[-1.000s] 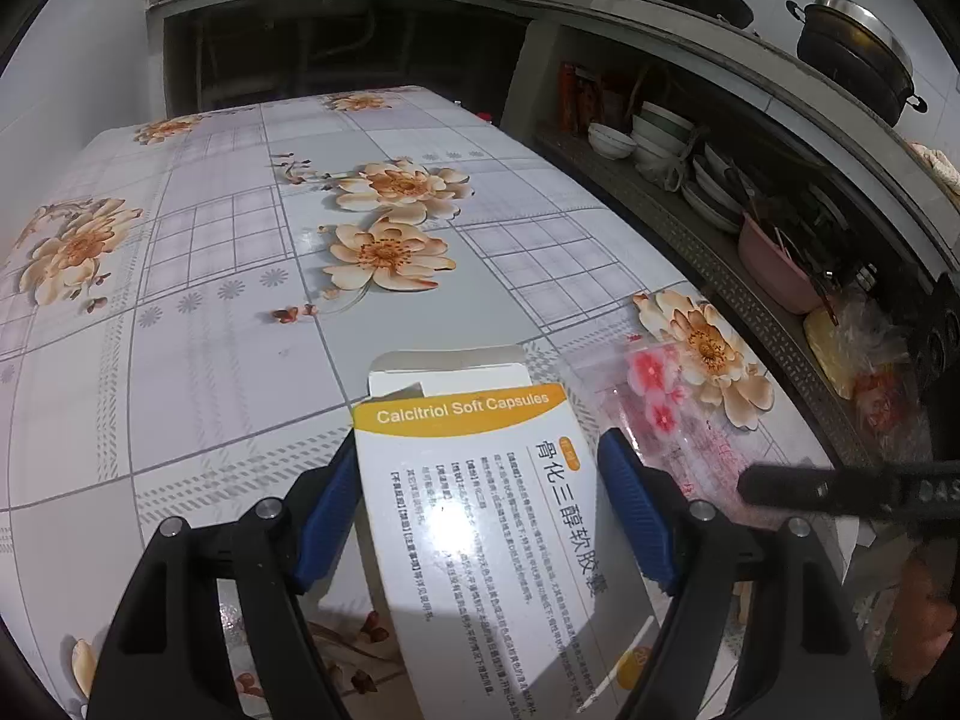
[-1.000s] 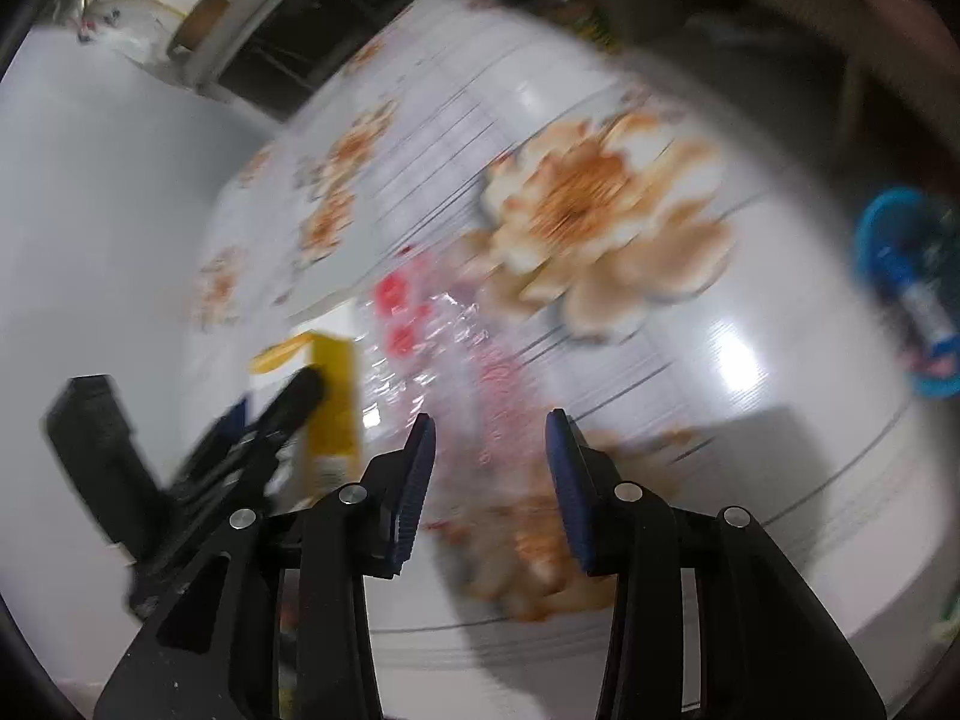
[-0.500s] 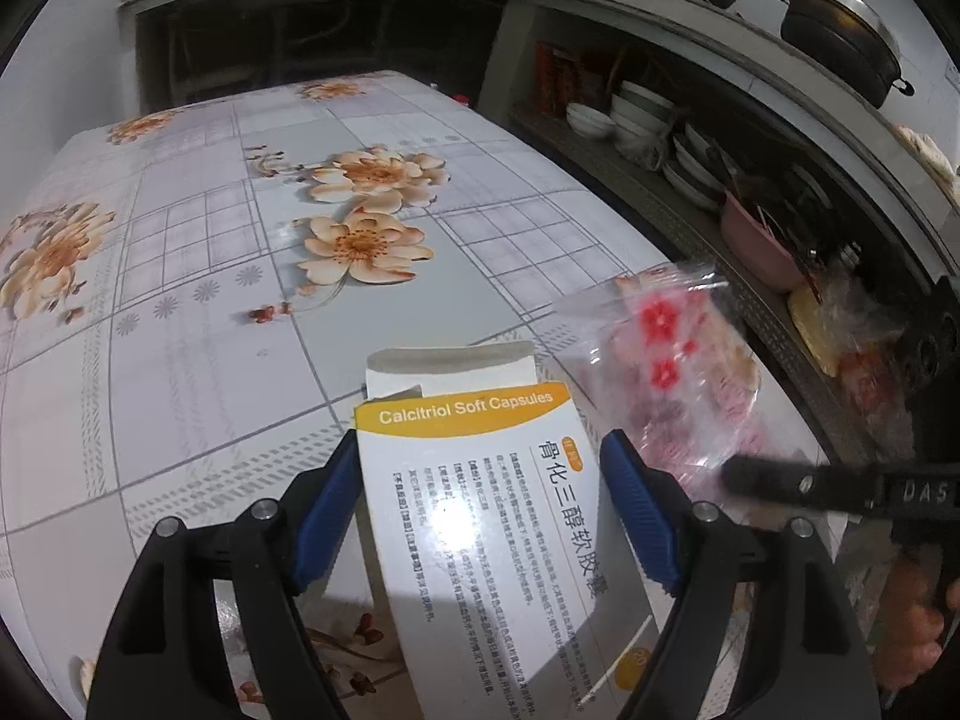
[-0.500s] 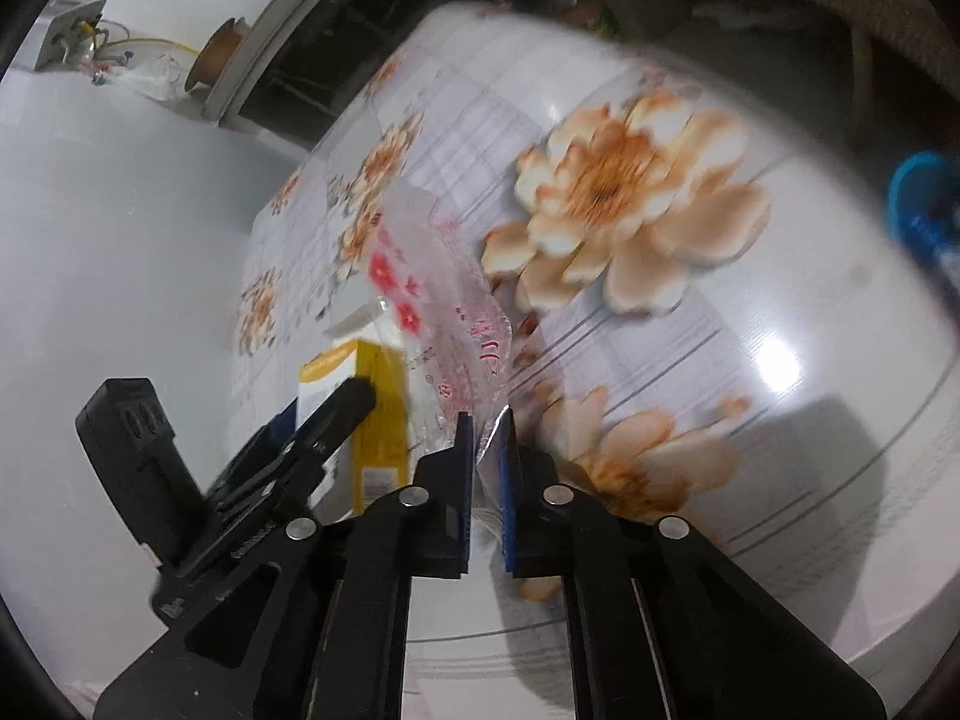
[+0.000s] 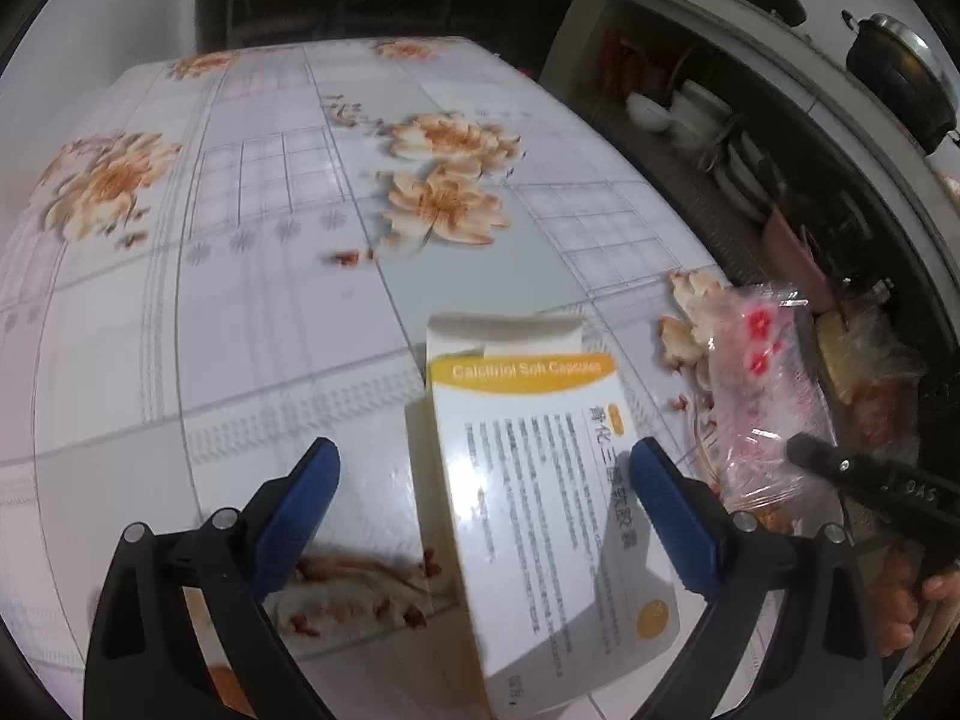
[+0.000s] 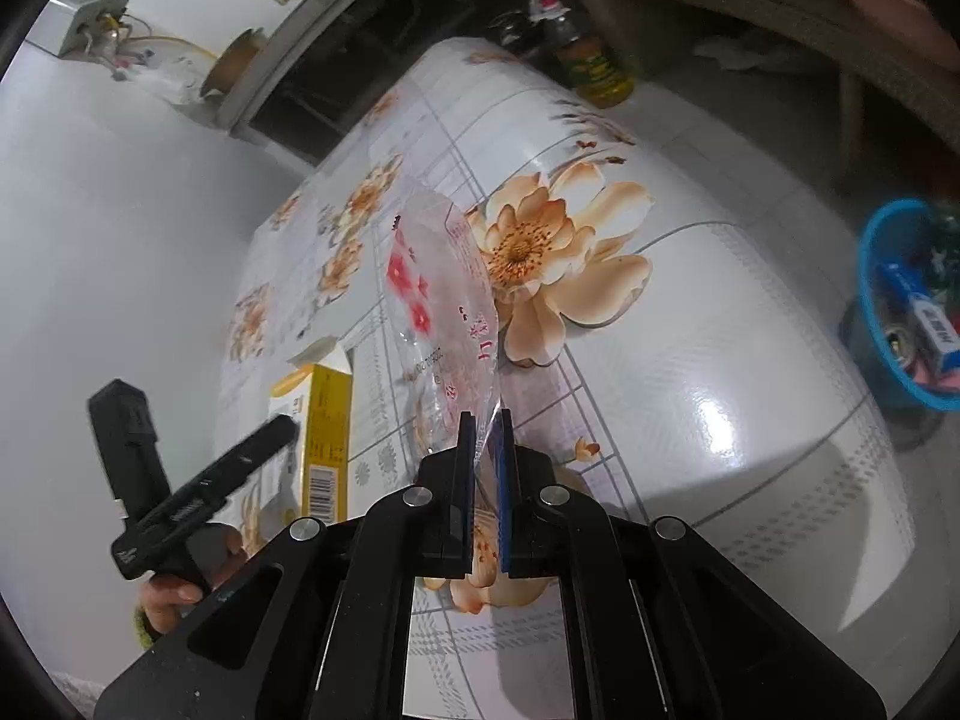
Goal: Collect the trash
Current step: 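Grasp the clear pink candy bag with the right gripper while the left gripper holds the box, then carry the Calcitriol box and candy bag over the blue wastebasket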
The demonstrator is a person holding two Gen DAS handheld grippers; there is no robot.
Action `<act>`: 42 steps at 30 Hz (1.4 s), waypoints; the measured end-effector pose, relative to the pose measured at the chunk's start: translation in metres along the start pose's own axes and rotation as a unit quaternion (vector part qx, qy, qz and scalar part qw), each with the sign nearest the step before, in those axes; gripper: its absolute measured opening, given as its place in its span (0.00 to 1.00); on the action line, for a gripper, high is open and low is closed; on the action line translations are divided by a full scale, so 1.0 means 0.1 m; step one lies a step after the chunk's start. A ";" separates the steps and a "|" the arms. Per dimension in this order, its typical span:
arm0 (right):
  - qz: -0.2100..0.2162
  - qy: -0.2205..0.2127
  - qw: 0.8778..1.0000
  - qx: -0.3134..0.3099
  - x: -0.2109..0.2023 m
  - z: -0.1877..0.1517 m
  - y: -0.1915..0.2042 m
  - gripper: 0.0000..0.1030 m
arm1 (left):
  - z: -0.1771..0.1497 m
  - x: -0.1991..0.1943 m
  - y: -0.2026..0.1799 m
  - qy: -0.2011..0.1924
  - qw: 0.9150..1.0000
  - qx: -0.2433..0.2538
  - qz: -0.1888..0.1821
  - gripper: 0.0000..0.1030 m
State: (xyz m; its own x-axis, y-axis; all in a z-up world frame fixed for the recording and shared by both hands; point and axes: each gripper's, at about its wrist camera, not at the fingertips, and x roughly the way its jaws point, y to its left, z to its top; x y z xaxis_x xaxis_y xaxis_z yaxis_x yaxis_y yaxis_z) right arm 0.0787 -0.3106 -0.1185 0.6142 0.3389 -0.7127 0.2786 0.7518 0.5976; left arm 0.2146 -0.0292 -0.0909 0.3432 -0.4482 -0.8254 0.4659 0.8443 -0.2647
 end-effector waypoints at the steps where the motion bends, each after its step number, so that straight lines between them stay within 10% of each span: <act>1: 0.007 0.001 1.000 -0.002 0.00 0.00 -0.02 0.04 | -0.01 0.00 -0.03 -0.002 1.000 0.001 0.006 0.92; 6: 0.058 0.010 0.998 0.008 0.04 0.04 -0.14 0.04 | -0.04 -0.09 -0.22 -0.009 0.997 0.027 0.072 0.92; 33: 0.146 0.018 0.989 0.025 -0.07 -0.10 -0.28 0.03 | -0.32 0.02 -0.51 0.023 0.985 0.054 0.161 0.94; 38: 0.156 0.014 0.987 0.023 -0.15 -0.11 -0.29 0.02 | -0.35 -0.01 -0.41 0.011 0.987 0.026 0.157 0.69; 42: 0.157 0.004 0.988 0.013 -0.31 -0.09 -0.30 0.02 | -0.38 -0.07 -0.42 -0.010 0.989 0.012 0.145 0.67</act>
State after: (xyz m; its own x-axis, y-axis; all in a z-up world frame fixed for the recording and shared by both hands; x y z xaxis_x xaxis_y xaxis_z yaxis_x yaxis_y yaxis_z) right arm 0.0444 -0.3387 -0.1180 0.6680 0.5570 -0.4935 0.0946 0.5943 0.7987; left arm 0.1618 -0.0503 -0.0929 0.4810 -0.1937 -0.8550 0.3653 0.9309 -0.0053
